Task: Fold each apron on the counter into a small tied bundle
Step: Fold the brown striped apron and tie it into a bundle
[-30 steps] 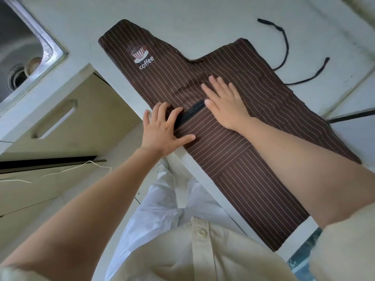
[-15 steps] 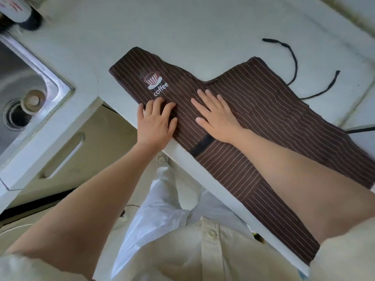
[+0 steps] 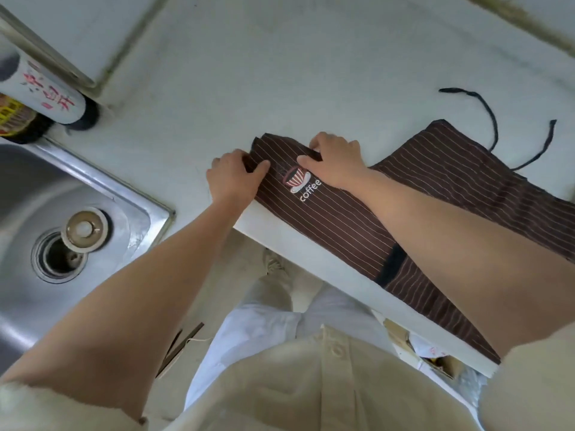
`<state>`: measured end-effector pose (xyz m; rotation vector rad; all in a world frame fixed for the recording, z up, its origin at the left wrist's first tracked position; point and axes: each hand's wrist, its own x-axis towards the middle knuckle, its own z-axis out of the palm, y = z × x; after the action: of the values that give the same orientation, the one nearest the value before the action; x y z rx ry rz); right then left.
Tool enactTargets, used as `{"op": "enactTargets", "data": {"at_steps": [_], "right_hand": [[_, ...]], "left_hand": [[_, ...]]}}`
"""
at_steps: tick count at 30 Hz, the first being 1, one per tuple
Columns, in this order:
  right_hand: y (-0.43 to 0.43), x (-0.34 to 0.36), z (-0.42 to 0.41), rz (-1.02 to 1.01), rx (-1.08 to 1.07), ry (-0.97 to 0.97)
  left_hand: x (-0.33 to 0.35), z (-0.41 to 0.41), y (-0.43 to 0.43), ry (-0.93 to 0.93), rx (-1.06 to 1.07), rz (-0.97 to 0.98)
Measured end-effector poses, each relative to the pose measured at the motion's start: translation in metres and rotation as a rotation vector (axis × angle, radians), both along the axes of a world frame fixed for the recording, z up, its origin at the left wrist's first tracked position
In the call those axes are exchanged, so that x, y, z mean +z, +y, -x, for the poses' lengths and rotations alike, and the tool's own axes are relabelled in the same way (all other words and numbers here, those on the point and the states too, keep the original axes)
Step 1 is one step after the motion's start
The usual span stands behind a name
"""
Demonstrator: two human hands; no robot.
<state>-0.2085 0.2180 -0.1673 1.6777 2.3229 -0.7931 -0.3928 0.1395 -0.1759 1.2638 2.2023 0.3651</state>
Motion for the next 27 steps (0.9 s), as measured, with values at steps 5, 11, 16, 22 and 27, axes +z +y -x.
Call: {"op": "enactTargets", "data": {"at_steps": [5, 11, 16, 22, 27], "right_hand": [[0.019, 0.015, 0.02, 0.381, -0.165, 0.191], [0.033, 0.046, 0.025, 0.9, -0.248, 0.276], [0.034, 0.053, 0.027, 0.945, -0.198, 0.302], [0.033, 0.033, 0.023, 0.892, -0.366, 0.623], [0.034, 0.035, 0.024, 0.878, -0.327, 0.661]], "left_hand": [[0.011, 0.016, 0.016, -0.257, 0.032, -0.034], [0.031, 0.015, 0.034, -0.481, 0.087, 0.153], [0.037, 0.018, 0.039, -0.52, 0.095, 0.188], [0.034, 0.021, 0.05, -0.503, 0.191, 0.16], [0.033, 0.03, 0.052, -0.556, 0.066, 0.279]]}}
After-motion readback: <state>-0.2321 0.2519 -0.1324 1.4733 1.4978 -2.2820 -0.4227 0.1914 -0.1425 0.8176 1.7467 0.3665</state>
